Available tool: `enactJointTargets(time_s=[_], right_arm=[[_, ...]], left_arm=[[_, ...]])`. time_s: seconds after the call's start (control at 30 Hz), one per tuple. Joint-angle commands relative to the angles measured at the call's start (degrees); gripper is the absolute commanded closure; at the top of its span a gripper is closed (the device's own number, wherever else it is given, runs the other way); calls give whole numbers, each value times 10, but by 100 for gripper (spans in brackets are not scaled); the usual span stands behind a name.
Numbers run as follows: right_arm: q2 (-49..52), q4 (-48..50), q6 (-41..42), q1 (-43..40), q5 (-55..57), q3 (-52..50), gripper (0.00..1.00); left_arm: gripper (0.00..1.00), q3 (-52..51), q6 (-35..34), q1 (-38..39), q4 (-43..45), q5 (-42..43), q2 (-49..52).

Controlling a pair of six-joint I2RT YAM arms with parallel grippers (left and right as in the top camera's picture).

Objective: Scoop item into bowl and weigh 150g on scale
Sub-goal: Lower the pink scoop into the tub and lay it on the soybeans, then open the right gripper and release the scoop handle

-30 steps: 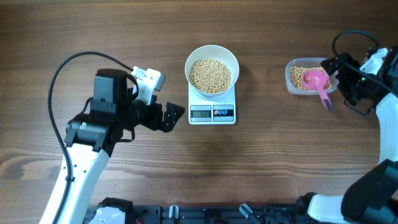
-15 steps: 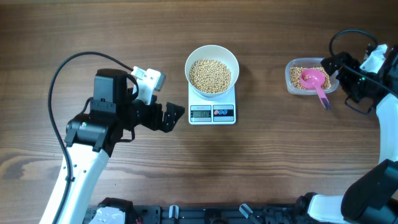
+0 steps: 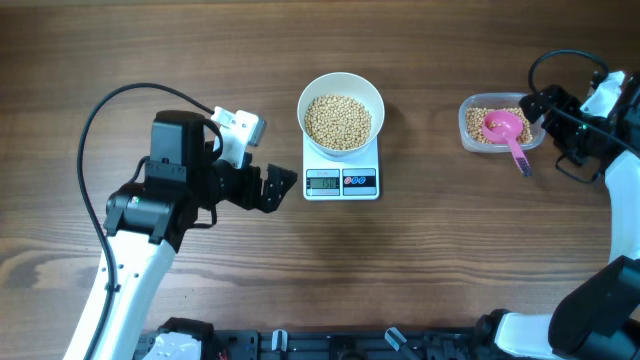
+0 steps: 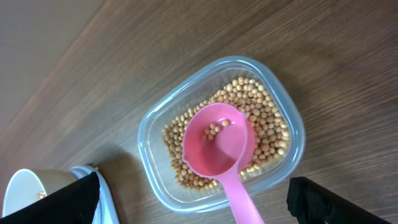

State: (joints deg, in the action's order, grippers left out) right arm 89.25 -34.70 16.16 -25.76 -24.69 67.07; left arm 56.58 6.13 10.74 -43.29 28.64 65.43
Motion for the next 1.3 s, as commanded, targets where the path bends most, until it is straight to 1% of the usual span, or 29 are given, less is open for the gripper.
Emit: enactJointTargets(time_s=[0.0,0.23,0.4,0.53,0.63,0.83,0.93,1.13,1.2,1.27], right_arm=[[5,-1,-10,-1,18,-3,0],[5,-28,-9,-1,20,-3,0],[5,-38,41,-1,18,-3,0],[-7,-36,50,-1,15,-3,0],[-28,-34,49,-1,15,-3,0],[-111,-35,45,-1,25,-3,0],[-153,-35,28,-1,27,-3,0],[-241,-35,-58,-1,38,-3,0],[-259,-37,-76,-1,38,-3,0],[-277,-37,-78,-1,35,-3,0]], left_arm=[[0,0,-4,-4,2,9,3],[0,0,-4,-4,2,9,3],[0,0,-4,-4,2,9,3],[0,0,-4,-4,2,9,3],[0,0,-4,-4,2,9,3],[0,0,-4,-4,2,9,3],[0,0,-4,-4,2,9,3],[0,0,-4,-4,2,9,3],[0,0,-4,-4,2,9,3],[0,0,-4,-4,2,9,3]])
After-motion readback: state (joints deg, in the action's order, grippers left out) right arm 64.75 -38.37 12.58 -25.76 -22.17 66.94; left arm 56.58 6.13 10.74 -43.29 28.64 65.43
